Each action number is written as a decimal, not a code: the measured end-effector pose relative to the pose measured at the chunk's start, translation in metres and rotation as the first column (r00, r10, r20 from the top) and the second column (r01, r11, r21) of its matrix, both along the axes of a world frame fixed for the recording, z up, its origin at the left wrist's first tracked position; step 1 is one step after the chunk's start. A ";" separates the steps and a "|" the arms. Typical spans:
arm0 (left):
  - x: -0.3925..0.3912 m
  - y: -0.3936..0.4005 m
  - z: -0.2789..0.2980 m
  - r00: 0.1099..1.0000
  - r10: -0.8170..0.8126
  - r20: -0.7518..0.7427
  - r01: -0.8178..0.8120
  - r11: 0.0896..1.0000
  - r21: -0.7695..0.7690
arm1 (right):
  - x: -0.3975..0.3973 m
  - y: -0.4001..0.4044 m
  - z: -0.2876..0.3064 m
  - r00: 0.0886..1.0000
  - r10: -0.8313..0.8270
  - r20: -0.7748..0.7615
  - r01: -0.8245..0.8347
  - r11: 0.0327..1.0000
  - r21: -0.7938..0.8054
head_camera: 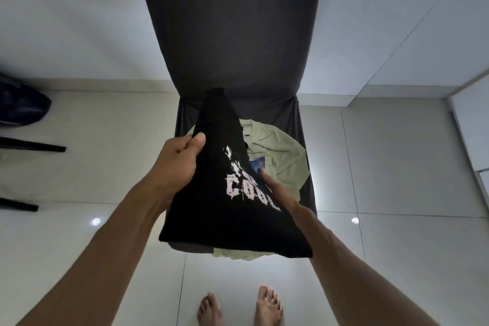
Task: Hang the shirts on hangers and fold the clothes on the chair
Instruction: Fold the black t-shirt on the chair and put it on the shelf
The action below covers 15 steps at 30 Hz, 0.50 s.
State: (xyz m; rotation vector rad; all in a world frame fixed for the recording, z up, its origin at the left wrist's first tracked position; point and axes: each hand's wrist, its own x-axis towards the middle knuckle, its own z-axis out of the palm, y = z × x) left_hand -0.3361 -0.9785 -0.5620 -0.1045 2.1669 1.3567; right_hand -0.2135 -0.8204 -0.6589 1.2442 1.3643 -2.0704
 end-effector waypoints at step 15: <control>-0.040 -0.015 -0.016 0.980 0.129 0.153 -0.120 0.990 -0.072 | -0.066 0.017 0.073 0.946 -0.108 -0.304 0.124 0.992 0.035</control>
